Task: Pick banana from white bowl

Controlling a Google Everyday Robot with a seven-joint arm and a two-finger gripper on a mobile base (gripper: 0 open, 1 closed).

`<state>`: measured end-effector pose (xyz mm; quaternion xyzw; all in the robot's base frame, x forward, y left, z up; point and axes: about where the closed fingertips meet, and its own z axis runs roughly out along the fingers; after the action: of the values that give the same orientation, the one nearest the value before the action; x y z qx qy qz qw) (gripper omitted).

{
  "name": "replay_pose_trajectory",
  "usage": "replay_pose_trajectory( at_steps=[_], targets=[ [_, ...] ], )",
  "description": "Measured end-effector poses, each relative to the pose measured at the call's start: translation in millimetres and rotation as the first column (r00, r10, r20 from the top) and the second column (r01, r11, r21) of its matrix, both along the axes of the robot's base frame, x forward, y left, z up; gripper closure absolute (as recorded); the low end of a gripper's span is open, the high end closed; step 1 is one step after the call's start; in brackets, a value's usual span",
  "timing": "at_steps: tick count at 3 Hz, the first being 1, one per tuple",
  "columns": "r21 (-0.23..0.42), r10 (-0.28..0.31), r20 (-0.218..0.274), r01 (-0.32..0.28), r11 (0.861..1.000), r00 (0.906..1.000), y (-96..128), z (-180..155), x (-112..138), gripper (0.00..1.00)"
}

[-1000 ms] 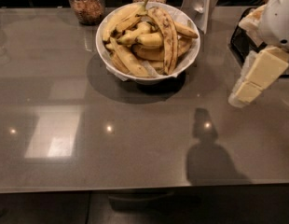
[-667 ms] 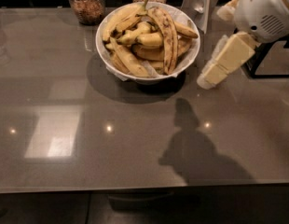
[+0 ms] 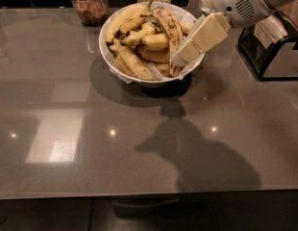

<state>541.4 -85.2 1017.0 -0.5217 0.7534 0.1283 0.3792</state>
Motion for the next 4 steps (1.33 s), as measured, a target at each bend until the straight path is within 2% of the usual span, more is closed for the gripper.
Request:
replay_pose_trajectory(
  at_steps=[1, 2, 3, 4],
  targets=[
    [0.087, -0.018, 0.036, 0.015, 0.996, 0.9992, 7, 5, 15, 0.0],
    [0.215, -0.031, 0.089, 0.012, 0.977, 0.9956, 22, 14, 43, 0.0],
    [0.299, -0.049, 0.116, 0.013, 0.954, 0.992, 33, 14, 71, 0.15],
    [0.339, -0.072, 0.12, 0.027, 0.94, 0.9902, 37, 7, 92, 0.23]
  ],
)
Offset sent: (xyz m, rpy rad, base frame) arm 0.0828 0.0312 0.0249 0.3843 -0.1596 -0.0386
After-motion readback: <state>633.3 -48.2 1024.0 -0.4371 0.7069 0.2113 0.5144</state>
